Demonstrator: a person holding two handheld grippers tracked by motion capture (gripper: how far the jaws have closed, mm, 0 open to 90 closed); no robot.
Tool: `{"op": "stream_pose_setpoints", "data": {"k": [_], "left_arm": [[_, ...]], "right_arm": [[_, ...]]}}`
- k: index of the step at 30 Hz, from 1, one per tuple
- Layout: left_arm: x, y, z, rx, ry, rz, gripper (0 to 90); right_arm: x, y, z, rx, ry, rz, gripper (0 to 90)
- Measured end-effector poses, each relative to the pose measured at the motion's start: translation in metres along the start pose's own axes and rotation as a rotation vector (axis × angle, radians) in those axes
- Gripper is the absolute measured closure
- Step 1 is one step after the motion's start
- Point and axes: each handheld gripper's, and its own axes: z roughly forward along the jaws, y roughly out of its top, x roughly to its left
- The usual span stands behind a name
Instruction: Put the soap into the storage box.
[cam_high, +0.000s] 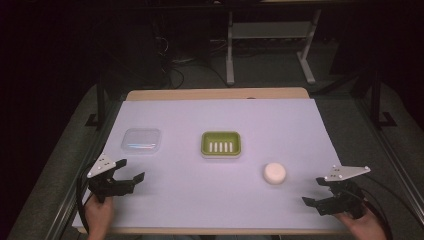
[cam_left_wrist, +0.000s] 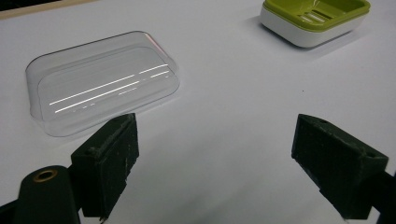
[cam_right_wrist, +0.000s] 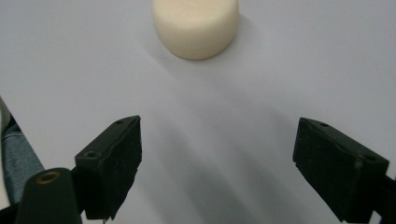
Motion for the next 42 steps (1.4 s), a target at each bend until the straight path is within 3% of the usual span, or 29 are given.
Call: {"op": "stream_pose_setpoints", "data": {"k": [8,17,20,26,42], "left_arm": [[0.001,0.000,-0.001,0.001,0.000,0.005,14.5],[0.000,0.000,-0.004,-0.008,0.012,0.002,14.5],[0.001,0.000,-0.005,-0.007,0.015,0.000,14.5],[0.001,0.000,-0.005,-0.010,0.015,-0.001,14.5],[0.001,0.000,-0.004,-0.007,0.015,0.001,14.5]], "right_arm": [[0.005,0.006,0.003,0.001,0.009,-0.015,13.8],[0.008,0.021,0.007,0.036,0.028,-0.052,13.8],[0.009,0.024,0.009,0.051,0.034,-0.041,13.8],[0.009,0.036,0.015,0.090,0.044,-0.079,13.8],[0.008,0.059,0.024,0.115,0.071,-0.112,13.8]]}}
